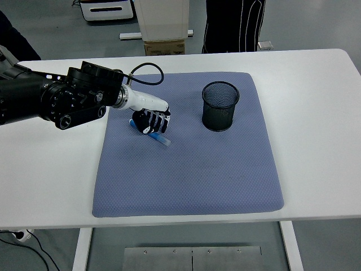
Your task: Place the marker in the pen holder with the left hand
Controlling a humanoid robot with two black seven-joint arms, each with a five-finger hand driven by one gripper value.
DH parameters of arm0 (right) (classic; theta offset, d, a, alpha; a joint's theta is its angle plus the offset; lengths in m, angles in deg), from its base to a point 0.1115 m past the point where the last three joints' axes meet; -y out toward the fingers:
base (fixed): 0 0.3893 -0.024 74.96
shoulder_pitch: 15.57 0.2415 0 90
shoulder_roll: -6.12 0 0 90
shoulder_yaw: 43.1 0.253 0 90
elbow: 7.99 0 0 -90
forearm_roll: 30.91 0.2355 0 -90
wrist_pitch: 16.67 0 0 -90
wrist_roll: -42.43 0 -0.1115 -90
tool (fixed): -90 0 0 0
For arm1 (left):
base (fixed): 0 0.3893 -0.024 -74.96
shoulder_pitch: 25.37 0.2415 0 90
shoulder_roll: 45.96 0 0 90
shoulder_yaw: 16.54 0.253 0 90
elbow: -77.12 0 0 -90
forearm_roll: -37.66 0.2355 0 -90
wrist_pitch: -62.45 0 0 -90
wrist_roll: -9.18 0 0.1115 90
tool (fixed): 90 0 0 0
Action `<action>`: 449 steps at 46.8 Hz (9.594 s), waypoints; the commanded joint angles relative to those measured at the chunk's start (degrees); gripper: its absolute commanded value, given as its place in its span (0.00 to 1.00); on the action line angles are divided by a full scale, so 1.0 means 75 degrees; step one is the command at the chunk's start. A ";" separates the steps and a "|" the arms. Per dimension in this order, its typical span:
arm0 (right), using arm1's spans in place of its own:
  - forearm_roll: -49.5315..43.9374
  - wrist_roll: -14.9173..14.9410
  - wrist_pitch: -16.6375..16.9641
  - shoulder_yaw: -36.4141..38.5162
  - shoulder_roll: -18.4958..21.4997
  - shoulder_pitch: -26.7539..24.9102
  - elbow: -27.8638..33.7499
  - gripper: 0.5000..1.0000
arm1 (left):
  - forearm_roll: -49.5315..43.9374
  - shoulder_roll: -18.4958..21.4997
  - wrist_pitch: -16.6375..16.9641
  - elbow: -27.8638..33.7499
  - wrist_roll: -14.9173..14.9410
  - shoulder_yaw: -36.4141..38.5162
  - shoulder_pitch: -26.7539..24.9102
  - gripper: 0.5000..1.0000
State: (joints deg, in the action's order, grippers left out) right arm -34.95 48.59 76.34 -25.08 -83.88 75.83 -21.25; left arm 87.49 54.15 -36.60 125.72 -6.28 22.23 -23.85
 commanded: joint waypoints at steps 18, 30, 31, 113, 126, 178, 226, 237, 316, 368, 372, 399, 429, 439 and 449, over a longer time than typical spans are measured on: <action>0.0000 0.0000 0.0009 0.0000 0.0000 0.0002 -0.0001 1.00 | -0.0012 0.0023 0.0023 0.0012 -0.0071 -0.0001 0.0020 0.24; 0.0000 0.0000 -0.0003 0.0000 0.0000 0.0002 -0.0001 1.00 | 0.0023 0.0058 -0.0012 0.0024 -0.0118 0.0023 -0.0027 0.26; 0.0000 0.0000 -0.0003 0.0000 0.0000 0.0002 -0.0001 1.00 | 0.0023 0.0058 -0.0012 0.0024 -0.0118 0.0023 -0.0027 0.26; 0.0000 0.0000 -0.0003 0.0000 0.0000 0.0002 -0.0001 1.00 | 0.0410 0.0046 0.0246 0.0176 -0.0306 0.0128 0.0090 0.00; 0.0000 0.0000 -0.0003 0.0000 0.0000 0.0002 0.0010 1.00 | 0.0386 0.0093 0.0187 0.0176 -0.0482 0.0093 -0.0156 0.00; 0.0000 0.0000 -0.0003 0.0000 0.0000 0.0002 -0.0001 1.00 | 0.0375 0.0210 0.0128 0.0059 -0.0798 0.0105 0.0078 0.08; 0.0000 0.0000 -0.0003 0.0000 0.0000 0.0002 -0.0001 1.00 | 0.0609 0.0210 0.0210 0.0000 -0.1009 0.0234 0.0090 0.19; 0.0000 0.0000 -0.0003 0.0000 0.0000 0.0002 0.0010 1.00 | 0.0691 0.0222 0.0363 0.0000 -0.1009 0.0234 0.0090 0.17; 0.0000 0.0000 -0.0003 0.0000 0.0000 0.0002 -0.0001 1.00 | 0.0317 0.0269 0.0328 0.0012 -0.1021 0.0140 -0.0355 0.00; 0.0000 0.0000 0.0009 0.0000 0.0000 0.0002 -0.0001 1.00 | -0.3598 -0.0282 -0.0387 0.0000 -0.1325 -0.2649 -0.0191 0.00; 0.0000 0.0000 -0.0003 0.0000 0.0000 0.0002 -0.0001 1.00 | -0.3750 -0.0433 -0.0434 -0.0023 -0.1325 -0.2790 0.0030 0.00; 0.0000 0.0000 -0.0003 0.0000 0.0000 0.0002 -0.0001 1.00 | -0.4711 -0.0809 -0.0329 -0.0679 -0.1349 -0.3176 0.1156 0.00; 0.0000 0.0000 -0.0003 0.0000 0.0000 0.0002 -0.0001 1.00 | -0.5824 -0.1231 -0.0083 -0.0867 -0.1349 -0.3376 0.1508 0.35; 0.0000 0.0000 -0.0003 0.0000 0.0000 0.0002 -0.0001 1.00 | -0.5965 -0.1161 -0.0083 -0.0867 -0.1349 -0.3411 0.1496 0.49; 0.0000 0.0000 0.0009 0.0000 0.0000 0.0002 -0.0001 1.00 | -0.6141 -0.0704 -0.0094 -0.0867 -0.1617 -0.3481 0.1320 0.84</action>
State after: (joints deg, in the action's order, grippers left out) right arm -34.96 48.59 76.34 -25.08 -83.88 75.85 -21.24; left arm 41.49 47.65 -37.29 119.23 -16.94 -3.50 -13.58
